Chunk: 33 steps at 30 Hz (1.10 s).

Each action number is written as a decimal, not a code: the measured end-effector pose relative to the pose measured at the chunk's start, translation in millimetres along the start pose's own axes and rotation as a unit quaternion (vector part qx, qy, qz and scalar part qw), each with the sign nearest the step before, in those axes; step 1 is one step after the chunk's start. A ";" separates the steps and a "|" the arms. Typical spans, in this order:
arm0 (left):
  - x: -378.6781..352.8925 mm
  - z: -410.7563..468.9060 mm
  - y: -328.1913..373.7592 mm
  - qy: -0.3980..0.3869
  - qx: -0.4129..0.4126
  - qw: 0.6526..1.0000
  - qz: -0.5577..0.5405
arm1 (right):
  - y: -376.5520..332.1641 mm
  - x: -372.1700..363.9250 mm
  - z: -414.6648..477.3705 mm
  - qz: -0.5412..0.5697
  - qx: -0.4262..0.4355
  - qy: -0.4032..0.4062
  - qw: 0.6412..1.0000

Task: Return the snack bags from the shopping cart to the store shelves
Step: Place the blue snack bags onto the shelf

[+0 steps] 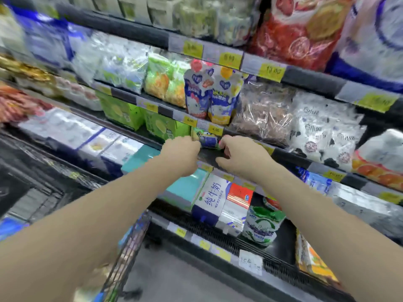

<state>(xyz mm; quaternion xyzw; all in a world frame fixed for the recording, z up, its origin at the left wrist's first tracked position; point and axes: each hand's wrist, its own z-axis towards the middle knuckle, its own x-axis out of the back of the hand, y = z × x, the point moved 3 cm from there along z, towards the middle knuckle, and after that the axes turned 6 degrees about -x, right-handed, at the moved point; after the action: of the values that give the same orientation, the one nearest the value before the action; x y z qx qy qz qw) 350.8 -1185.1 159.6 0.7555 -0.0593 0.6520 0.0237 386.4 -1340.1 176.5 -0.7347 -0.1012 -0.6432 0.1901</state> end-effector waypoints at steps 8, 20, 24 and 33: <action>21.3 -126.4 -74.9 -0.004 0.103 0.994 -0.038 | -111.1 33.7 -36.6 -0.010 0.139 -0.020 0.990; -18.7 -302.0 -142.4 -0.041 0.301 0.949 -0.083 | -263.2 -22.4 -84.8 0.050 0.283 -0.107 0.952; -43.1 -346.3 -176.0 -0.050 0.346 0.927 -0.132 | -304.2 -43.6 -96.5 0.050 0.298 -0.138 0.943; -84.8 -419.1 -279.4 -0.045 0.361 0.922 -0.137 | -414.6 -90.5 -99.1 0.028 0.281 -0.174 0.943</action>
<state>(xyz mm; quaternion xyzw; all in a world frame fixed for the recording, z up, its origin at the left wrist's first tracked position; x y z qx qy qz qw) -39.4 -855.6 149.7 0.7425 0.2829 0.5847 -0.1639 119.7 -995.9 159.3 -0.7546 -0.2889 -0.4448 0.3863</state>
